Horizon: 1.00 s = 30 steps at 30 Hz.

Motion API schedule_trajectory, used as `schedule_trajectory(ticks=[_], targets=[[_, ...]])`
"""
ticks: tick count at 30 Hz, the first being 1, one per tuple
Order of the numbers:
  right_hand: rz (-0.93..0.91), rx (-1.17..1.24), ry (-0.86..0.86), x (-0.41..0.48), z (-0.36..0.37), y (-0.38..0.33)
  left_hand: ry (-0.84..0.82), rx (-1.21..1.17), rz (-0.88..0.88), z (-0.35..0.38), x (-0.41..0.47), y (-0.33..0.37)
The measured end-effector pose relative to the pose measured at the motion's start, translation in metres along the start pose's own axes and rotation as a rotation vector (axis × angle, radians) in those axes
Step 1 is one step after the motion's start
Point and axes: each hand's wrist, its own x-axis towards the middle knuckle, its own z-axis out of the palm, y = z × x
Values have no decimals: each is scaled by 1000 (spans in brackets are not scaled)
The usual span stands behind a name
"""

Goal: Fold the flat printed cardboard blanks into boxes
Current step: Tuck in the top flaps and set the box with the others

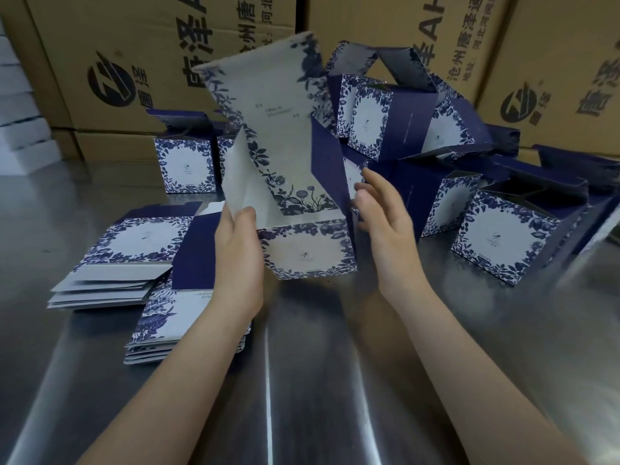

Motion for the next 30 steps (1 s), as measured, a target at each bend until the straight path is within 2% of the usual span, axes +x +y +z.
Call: schedule_trajectory(ticks=[3, 5, 12, 18, 22, 25, 30], targets=[[-56, -36, -193, -5, 4, 0, 3, 69, 25, 2, -5, 1], [-60, -96, -229, -7, 7, 1, -8, 100, 75, 2, -6, -1], [-111, -107, -82, -10, 11, 4, -101, 141, 71, 1, -5, -7], [-40, -87, -72, -13, 13, 12, -87, 59, -120, 11, -9, -11], [-37, -205, -35, -12, 16, 12, -67, 29, -54, 12, -12, -13], [-199, -368, 54, -20, 22, 4, -68, 32, 9, 9, -9, -19], [-747, -427, 179, -37, 37, -12, -86, 82, 55, 10, -12, -24]])
